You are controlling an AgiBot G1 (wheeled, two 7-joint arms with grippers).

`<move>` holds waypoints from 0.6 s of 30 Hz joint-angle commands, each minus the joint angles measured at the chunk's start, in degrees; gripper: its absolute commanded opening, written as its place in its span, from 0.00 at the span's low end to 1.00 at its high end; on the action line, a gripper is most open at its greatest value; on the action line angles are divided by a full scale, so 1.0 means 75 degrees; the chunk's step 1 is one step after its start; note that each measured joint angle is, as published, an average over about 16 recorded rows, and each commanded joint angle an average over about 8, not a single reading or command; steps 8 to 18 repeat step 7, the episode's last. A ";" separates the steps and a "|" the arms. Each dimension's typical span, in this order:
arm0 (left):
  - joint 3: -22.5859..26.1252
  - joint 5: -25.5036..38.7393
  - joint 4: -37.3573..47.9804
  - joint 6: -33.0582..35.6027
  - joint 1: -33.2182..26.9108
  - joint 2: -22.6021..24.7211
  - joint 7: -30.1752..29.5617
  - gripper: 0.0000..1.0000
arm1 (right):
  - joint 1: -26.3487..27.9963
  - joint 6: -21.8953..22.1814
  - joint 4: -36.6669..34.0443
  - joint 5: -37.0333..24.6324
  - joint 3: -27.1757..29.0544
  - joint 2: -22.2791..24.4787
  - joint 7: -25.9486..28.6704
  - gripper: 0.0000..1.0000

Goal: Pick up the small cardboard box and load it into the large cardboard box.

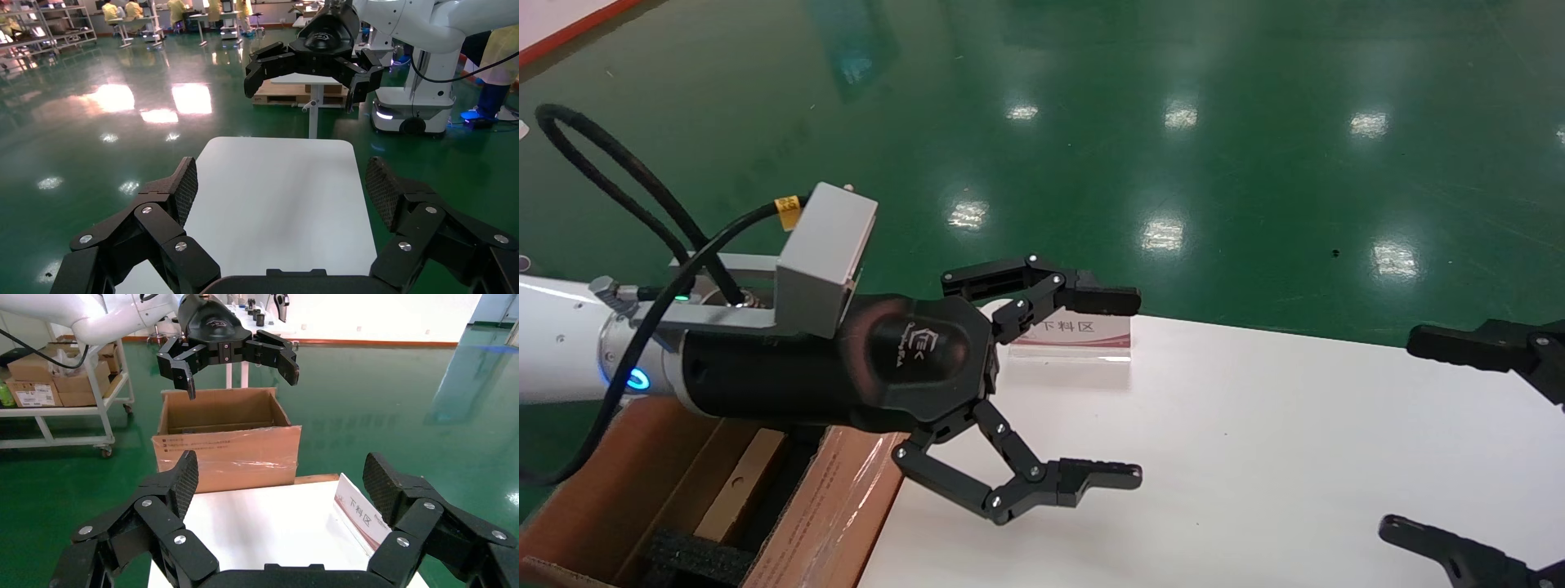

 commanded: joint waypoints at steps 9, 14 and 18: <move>-0.0010 -0.0006 0.0001 0.0002 0.0009 0.0001 0.0001 1.00 | -0.0002 -0.0001 -0.0001 -0.0004 0.0008 -0.0001 0.0003 1.00; -0.0010 -0.0006 0.0001 0.0002 0.0009 0.0001 0.0001 1.00 | -0.0002 -0.0001 -0.0001 -0.0004 0.0008 -0.0001 0.0003 1.00; -0.0010 -0.0006 0.0001 0.0002 0.0009 0.0001 0.0001 1.00 | -0.0002 -0.0001 -0.0001 -0.0004 0.0008 -0.0001 0.0003 1.00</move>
